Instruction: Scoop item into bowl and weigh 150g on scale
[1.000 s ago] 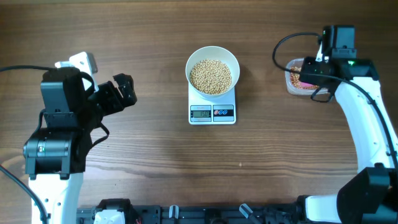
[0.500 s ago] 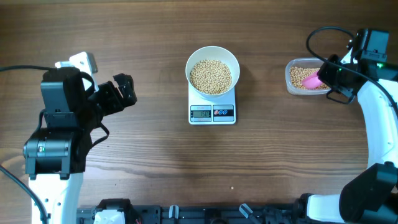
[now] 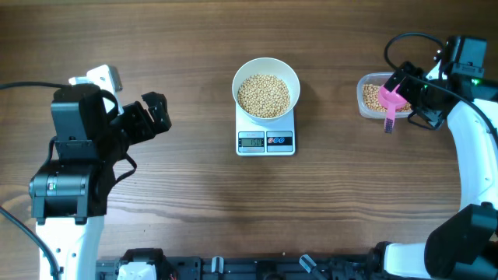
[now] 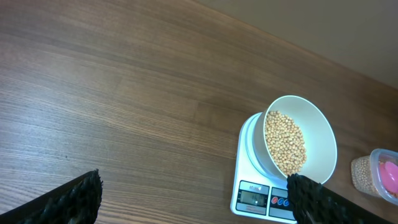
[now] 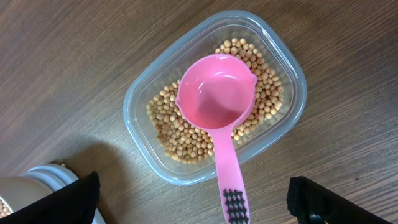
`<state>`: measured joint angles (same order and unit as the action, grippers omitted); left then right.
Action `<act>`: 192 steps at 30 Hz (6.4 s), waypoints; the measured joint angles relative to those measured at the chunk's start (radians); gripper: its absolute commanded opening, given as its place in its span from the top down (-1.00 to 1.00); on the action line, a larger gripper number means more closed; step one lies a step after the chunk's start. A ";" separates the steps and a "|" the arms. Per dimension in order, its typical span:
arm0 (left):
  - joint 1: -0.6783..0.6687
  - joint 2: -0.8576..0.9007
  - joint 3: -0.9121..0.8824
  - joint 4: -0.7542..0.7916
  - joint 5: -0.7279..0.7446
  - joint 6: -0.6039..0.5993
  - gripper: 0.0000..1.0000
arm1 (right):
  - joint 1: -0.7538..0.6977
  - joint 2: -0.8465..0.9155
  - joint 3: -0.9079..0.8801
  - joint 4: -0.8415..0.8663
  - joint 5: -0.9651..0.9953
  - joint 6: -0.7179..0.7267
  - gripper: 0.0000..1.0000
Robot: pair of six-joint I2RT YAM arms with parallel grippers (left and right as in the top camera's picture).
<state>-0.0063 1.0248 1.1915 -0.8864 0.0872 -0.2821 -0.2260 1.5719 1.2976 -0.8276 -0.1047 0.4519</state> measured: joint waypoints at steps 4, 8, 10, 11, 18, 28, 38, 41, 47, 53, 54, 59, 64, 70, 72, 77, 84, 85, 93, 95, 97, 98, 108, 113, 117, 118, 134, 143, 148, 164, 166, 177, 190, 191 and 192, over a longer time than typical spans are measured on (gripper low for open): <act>0.000 0.000 0.000 0.000 0.000 0.000 -1.00 | 0.000 -0.060 0.000 -0.005 0.000 0.010 -1.00; 0.000 0.000 0.000 0.000 0.000 0.000 -1.00 | 0.000 -0.214 0.000 -0.078 0.000 0.016 -0.99; 0.000 0.000 0.000 0.000 0.000 0.000 -1.00 | 0.000 -0.281 0.001 -0.141 0.000 0.019 -0.99; 0.000 0.000 0.000 0.000 0.000 0.000 -1.00 | 0.002 -0.309 0.001 -0.179 0.000 0.019 -1.00; 0.000 0.000 0.000 0.000 0.000 0.000 -1.00 | 0.039 -0.486 0.001 -0.361 0.000 0.031 -0.99; 0.000 0.000 0.001 0.000 0.000 0.000 -1.00 | 0.040 -0.611 0.003 -0.741 0.000 0.173 -1.00; 0.000 0.000 0.001 0.000 0.000 0.000 -1.00 | 0.040 -0.626 0.003 -0.732 0.021 0.123 -0.99; 0.000 0.000 0.001 0.000 0.000 0.000 -1.00 | 0.040 -0.657 0.003 -0.681 0.024 0.119 -0.99; 0.000 0.000 0.001 0.000 0.000 0.000 -1.00 | 0.040 -0.653 0.003 -0.623 0.024 0.119 -1.00; 0.000 0.000 0.001 0.000 0.000 0.000 -1.00 | 0.040 -0.650 0.003 -0.623 0.027 0.119 -0.99; 0.000 0.000 0.001 0.000 0.000 0.000 -1.00 | 0.040 -0.646 0.003 -0.623 0.027 0.119 -1.00; 0.000 0.000 0.001 0.000 0.000 0.000 -1.00 | 0.040 -0.621 0.003 -0.623 0.027 0.119 -0.99; 0.000 0.000 0.001 0.000 0.000 0.000 -1.00 | 0.040 -0.569 0.003 -0.622 0.027 0.119 -0.99; 0.000 0.000 0.002 0.042 -0.007 0.000 -1.00 | 0.040 -0.555 0.003 -0.622 0.027 0.119 -0.99; 0.000 0.000 0.002 0.024 0.028 0.007 -1.00 | 0.040 -0.555 0.003 -0.622 0.027 0.119 -0.99; 0.000 0.025 0.003 -0.066 0.208 0.131 -1.00 | 0.040 -0.555 0.003 -0.622 0.027 0.119 -0.99; 0.000 0.046 0.003 -0.101 0.328 0.244 -1.00 | 0.040 -0.555 0.003 -0.622 0.027 0.119 -0.99; 0.000 0.046 0.003 -0.102 0.333 0.248 -1.00 | 0.040 -0.555 0.003 -0.622 0.027 0.119 -0.99; 0.000 0.046 0.003 -0.102 0.346 0.263 -1.00 | 0.040 -0.555 0.003 -0.622 0.027 0.119 -0.99; 0.000 0.046 0.003 -0.102 0.346 0.263 -1.00 | 0.040 -0.555 0.003 -0.622 0.027 0.119 -1.00; 0.000 0.046 0.003 -0.102 0.346 0.263 -1.00 | 0.040 -0.555 0.003 -0.622 0.027 0.119 -0.99; 0.000 0.046 0.003 -0.102 0.346 0.263 -1.00 | 0.040 -0.555 0.003 -0.622 0.027 0.119 -0.99; 0.000 0.046 0.003 -0.102 0.349 0.263 -1.00 | 0.040 -0.708 0.003 -0.622 0.027 0.113 -0.99; 0.000 0.046 0.003 -0.102 0.349 0.263 -1.00 | 0.040 -0.846 0.003 -0.654 0.140 0.021 -0.99; 0.000 0.046 0.003 -0.102 0.349 0.263 -1.00 | 0.040 -0.861 0.003 -0.671 0.158 0.013 -0.99; 0.000 0.046 0.003 -0.102 0.349 0.263 -1.00 | 0.040 -0.864 0.003 -0.669 0.159 0.013 -1.00; 0.000 0.046 0.003 -0.102 0.349 0.263 -1.00 | 0.286 -1.206 -0.721 0.414 0.120 -0.263 -0.99; 0.000 0.046 0.003 -0.102 0.349 0.263 -1.00 | 0.315 -1.375 -1.007 0.635 0.095 -0.282 -0.99; 0.000 0.046 0.003 -0.102 0.350 0.263 -1.00 | 0.315 -1.472 -1.136 0.743 0.085 -0.282 -0.99; 0.000 0.046 0.003 -0.102 0.349 0.263 -1.00 | 0.333 -1.553 -1.287 0.829 0.074 -0.321 -0.99; 0.000 0.046 0.003 -0.102 0.349 0.263 -1.00 | 0.333 -1.553 -1.288 0.829 0.072 -0.338 -0.99; 0.000 0.046 0.003 -0.102 0.349 0.263 -1.00 | 0.333 -1.553 -1.288 0.829 0.071 -0.379 -1.00; 0.000 0.046 0.003 -0.102 0.349 0.263 -1.00 | 0.333 -1.553 -1.288 0.829 0.070 -0.379 -0.99; 0.000 0.046 0.003 -0.102 0.349 0.263 -1.00 | 0.333 -1.553 -1.288 0.829 0.070 -0.379 -1.00; 0.000 0.046 0.003 -0.102 0.349 0.263 -1.00 | 0.333 -1.553 -1.288 0.829 0.070 -0.379 -0.99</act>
<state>-0.0063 1.0706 1.1946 -0.9886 0.4366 -0.0193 0.1070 0.0193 0.0097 0.0010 -0.0345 0.0731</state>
